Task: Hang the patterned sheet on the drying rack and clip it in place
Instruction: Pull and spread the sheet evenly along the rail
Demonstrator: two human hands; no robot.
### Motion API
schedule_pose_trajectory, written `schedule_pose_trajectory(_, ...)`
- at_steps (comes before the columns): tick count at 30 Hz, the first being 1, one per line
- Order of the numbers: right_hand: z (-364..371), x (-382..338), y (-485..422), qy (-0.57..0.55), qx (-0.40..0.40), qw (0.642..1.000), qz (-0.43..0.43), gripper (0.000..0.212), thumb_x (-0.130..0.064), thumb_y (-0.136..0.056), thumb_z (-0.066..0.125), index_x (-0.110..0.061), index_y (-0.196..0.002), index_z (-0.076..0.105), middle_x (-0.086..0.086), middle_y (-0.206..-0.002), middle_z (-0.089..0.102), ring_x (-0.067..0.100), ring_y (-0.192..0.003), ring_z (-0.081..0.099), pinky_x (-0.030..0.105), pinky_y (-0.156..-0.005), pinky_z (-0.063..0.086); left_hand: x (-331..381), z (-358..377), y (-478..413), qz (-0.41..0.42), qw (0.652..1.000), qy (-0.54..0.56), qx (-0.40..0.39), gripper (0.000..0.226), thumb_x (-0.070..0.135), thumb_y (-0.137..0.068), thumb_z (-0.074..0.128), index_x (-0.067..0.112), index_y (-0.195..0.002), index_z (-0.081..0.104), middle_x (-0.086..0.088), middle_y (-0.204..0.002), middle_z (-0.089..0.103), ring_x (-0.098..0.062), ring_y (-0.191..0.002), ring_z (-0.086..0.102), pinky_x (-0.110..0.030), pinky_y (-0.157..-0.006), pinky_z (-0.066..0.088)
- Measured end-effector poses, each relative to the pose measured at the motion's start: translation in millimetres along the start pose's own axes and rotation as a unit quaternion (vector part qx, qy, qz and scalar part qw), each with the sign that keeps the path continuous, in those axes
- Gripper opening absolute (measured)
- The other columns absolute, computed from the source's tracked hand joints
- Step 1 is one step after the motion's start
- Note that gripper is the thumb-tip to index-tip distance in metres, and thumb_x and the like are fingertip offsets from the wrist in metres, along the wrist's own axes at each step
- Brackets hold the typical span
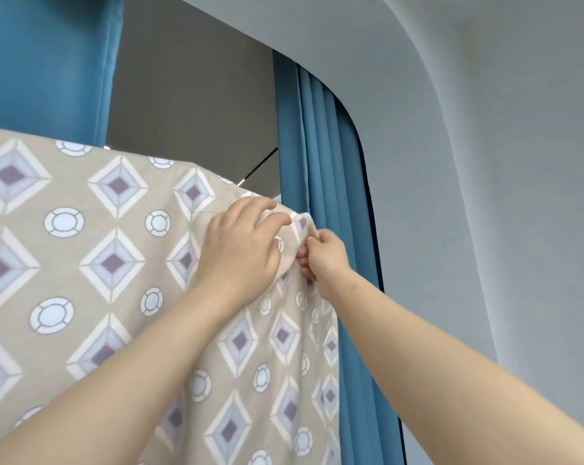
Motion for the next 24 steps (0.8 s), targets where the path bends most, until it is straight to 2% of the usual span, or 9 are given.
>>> schedule_pose_trajectory(4, -16.1, -15.3, -8.3, -0.032, 0.111, 0.993, -0.034, 0.026, -0.013, -0.095, 0.036, -0.022, -0.071, 0.045, -0.003, -0.072, 0.052, 0.014, -0.063, 0.046, 0.026, -0.053, 0.036, -0.7, -3.3, -11.2, 0.007, 1.000, -0.026, -0.010, 0.037, 0.020, -0.070, 0.039, 0.019, -0.091, 0.069, -0.003, -0.104, 0.067, -0.030, -0.106, 0.061, -0.040, -0.081, 0.047)
schedule_pose_trajectory(8, -12.9, -3.8, -12.0, -0.032, 0.094, 0.995, 0.013, 0.024, -0.017, -0.095, 0.037, -0.022, -0.073, 0.046, -0.002, -0.077, 0.053, 0.018, -0.070, 0.048, 0.027, -0.057, 0.040, -8.7, -1.7, -11.5, -0.002, 0.996, -0.083, -0.029, 0.036, 0.021, -0.072, 0.039, 0.020, -0.093, 0.069, -0.004, -0.109, 0.066, -0.032, -0.118, 0.056, -0.042, -0.094, 0.038)
schedule_pose_trajectory(10, -10.7, 0.0, -13.3, -0.022, 0.090, 0.995, 0.029, 0.022, -0.016, -0.092, 0.038, -0.023, -0.074, 0.047, -0.002, -0.078, 0.054, 0.020, -0.073, 0.048, 0.029, -0.061, 0.041, -11.2, -4.4, -10.8, -0.019, 0.992, -0.111, -0.053, 0.034, 0.019, -0.076, 0.047, 0.021, -0.105, 0.066, -0.006, -0.123, 0.060, -0.031, -0.130, 0.044, -0.050, -0.104, 0.031)
schedule_pose_trajectory(13, -6.8, -1.1, -14.5, -0.024, 0.089, 0.995, 0.043, 0.024, -0.013, -0.091, 0.036, -0.022, -0.072, 0.046, -0.001, -0.073, 0.050, 0.019, -0.066, 0.043, 0.027, -0.056, 0.037, -21.7, -9.8, -11.0, -0.054, 0.985, -0.135, -0.090, 0.042, 0.025, -0.087, 0.048, 0.027, -0.129, 0.050, -0.002, -0.148, 0.034, -0.022, -0.146, 0.010, -0.049, -0.114, 0.003)
schedule_pose_trajectory(16, 2.0, -0.2, -13.4, -0.034, 0.070, 0.995, 0.060, 0.025, -0.017, -0.094, 0.035, -0.022, -0.071, 0.045, -0.002, -0.070, 0.048, 0.018, -0.062, 0.040, 0.028, -0.056, 0.036, -34.3, -19.0, -21.7, -0.064, 0.979, -0.179, -0.074, 0.045, 0.032, -0.090, 0.043, 0.030, -0.135, 0.042, -0.001, -0.151, 0.026, -0.021, -0.146, 0.001, -0.050, -0.113, -0.007)
schedule_pose_trajectory(18, 7.6, 1.7, -12.7, -0.044, 0.059, 0.995, 0.062, 0.024, -0.020, -0.096, 0.034, -0.019, -0.074, 0.044, -0.002, -0.072, 0.049, 0.018, -0.063, 0.041, 0.028, -0.056, 0.036, -46.4, -20.8, -34.0, -0.092, 0.972, -0.195, -0.094, 0.044, 0.039, -0.092, 0.039, 0.030, -0.135, 0.040, -0.001, -0.149, 0.029, -0.022, -0.145, 0.004, -0.052, -0.113, -0.006)
schedule_pose_trajectory(21, 17.1, 4.0, -12.5, -0.067, 0.054, 0.995, 0.054, 0.027, -0.023, -0.099, 0.038, -0.017, -0.073, 0.044, -0.002, -0.073, 0.051, 0.016, -0.064, 0.045, 0.028, -0.056, 0.039, -56.1, -16.7, -44.4, -0.099, 0.955, -0.235, -0.153, 0.042, 0.049, -0.094, 0.029, 0.029, -0.125, 0.051, -0.002, -0.133, 0.049, -0.024, -0.136, 0.027, -0.056, -0.112, -0.001)
schedule_pose_trajectory(24, 24.1, 3.6, -13.9, -0.073, 0.064, 0.994, 0.042, 0.028, -0.022, -0.098, 0.041, -0.017, -0.071, 0.046, 0.000, -0.075, 0.055, 0.018, -0.070, 0.050, 0.034, -0.069, 0.045, -54.9, -16.4, -50.8, -0.089, 0.945, -0.263, -0.174, 0.046, 0.051, -0.094, 0.026, 0.027, -0.116, 0.058, -0.003, -0.120, 0.054, -0.025, -0.123, 0.037, -0.052, -0.110, 0.012)
Point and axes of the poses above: each hand's wrist, its own y-axis away from the middle knuckle, its own z-axis out of the palm, x = y × z, the point moved 5 cm from there along -y, towards the middle knuckle
